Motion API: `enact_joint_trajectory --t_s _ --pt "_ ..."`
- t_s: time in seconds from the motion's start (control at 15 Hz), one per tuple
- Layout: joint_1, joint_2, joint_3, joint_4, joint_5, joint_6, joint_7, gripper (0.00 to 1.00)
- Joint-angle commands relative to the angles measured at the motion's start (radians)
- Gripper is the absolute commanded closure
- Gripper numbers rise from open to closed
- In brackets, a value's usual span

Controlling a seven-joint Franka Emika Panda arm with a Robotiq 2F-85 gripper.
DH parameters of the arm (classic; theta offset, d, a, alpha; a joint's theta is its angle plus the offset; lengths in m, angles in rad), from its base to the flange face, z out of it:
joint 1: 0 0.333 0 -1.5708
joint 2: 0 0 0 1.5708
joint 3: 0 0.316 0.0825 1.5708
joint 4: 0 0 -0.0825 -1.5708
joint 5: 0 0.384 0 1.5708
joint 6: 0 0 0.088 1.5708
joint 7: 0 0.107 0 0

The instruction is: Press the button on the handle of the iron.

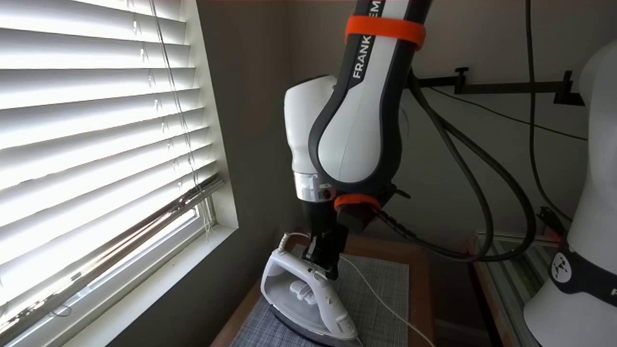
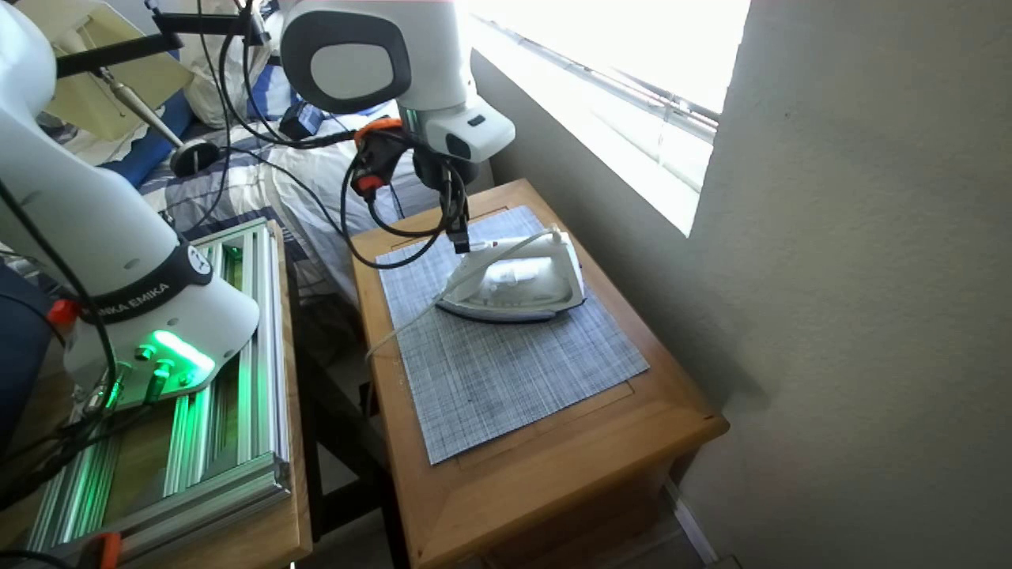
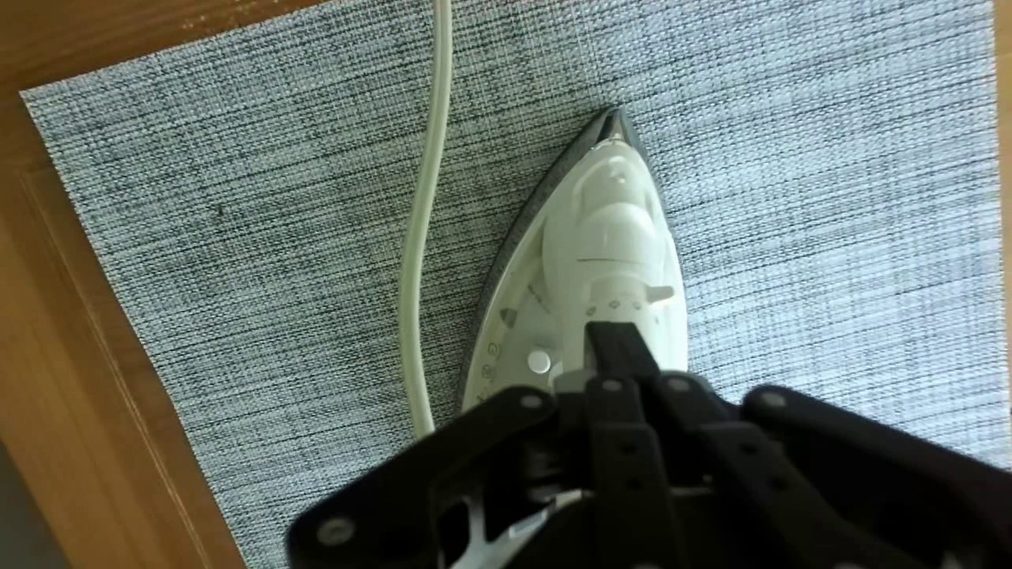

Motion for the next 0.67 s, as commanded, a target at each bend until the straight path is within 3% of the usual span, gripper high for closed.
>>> enact_joint_trajectory --t_s 0.0,0.6 --pt "-0.017 0.034 0.02 0.001 0.052 0.028 -0.047 1.0" --pt "-0.038 0.113 0.065 0.022 0.179 0.068 -0.137 1.0"
